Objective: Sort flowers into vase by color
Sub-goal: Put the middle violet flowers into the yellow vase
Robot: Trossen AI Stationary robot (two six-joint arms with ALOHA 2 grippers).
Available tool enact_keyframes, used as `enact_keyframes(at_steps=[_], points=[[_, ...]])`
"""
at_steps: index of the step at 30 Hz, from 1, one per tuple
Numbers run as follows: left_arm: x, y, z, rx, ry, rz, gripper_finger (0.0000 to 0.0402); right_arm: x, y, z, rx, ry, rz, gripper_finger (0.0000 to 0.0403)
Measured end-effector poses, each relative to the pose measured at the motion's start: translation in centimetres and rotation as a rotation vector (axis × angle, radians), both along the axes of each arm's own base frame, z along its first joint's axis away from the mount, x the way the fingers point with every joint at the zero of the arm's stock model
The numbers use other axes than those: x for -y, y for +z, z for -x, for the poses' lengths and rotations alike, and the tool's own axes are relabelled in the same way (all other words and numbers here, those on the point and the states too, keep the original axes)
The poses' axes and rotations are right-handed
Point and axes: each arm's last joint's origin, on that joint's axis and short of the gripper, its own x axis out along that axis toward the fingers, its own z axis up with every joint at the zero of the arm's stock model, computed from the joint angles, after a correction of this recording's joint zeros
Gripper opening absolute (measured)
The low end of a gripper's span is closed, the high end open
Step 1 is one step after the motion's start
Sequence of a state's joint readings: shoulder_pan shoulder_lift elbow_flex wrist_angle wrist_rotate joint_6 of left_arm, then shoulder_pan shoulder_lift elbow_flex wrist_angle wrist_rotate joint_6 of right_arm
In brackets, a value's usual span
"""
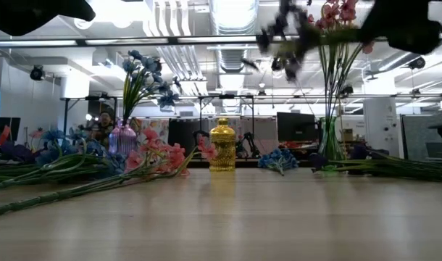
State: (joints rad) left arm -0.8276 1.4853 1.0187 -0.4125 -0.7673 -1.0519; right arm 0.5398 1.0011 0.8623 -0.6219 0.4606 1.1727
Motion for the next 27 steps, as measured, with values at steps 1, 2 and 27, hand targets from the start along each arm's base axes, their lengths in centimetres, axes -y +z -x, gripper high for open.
enact_keyframes(at_steps=[1, 2, 27], points=[[0.0, 0.0, 0.0, 0.0, 0.0, 0.0, 0.0168, -0.2, 0.3, -0.2, 0.043, 0.014, 0.013, 0.0033], [0.0, 0.0, 0.0, 0.0, 0.0, 0.0, 0.0168, -0.4, 0.6, -0.5, 0.084, 0.032, 0.032, 0.0033], [-0.3, 0.9, -1.1, 0.08, -0.079, -0.27, 0.0168, 2.1, 0.1, -12.4, 0.493, -0.213, 0.809, 0.0034]])
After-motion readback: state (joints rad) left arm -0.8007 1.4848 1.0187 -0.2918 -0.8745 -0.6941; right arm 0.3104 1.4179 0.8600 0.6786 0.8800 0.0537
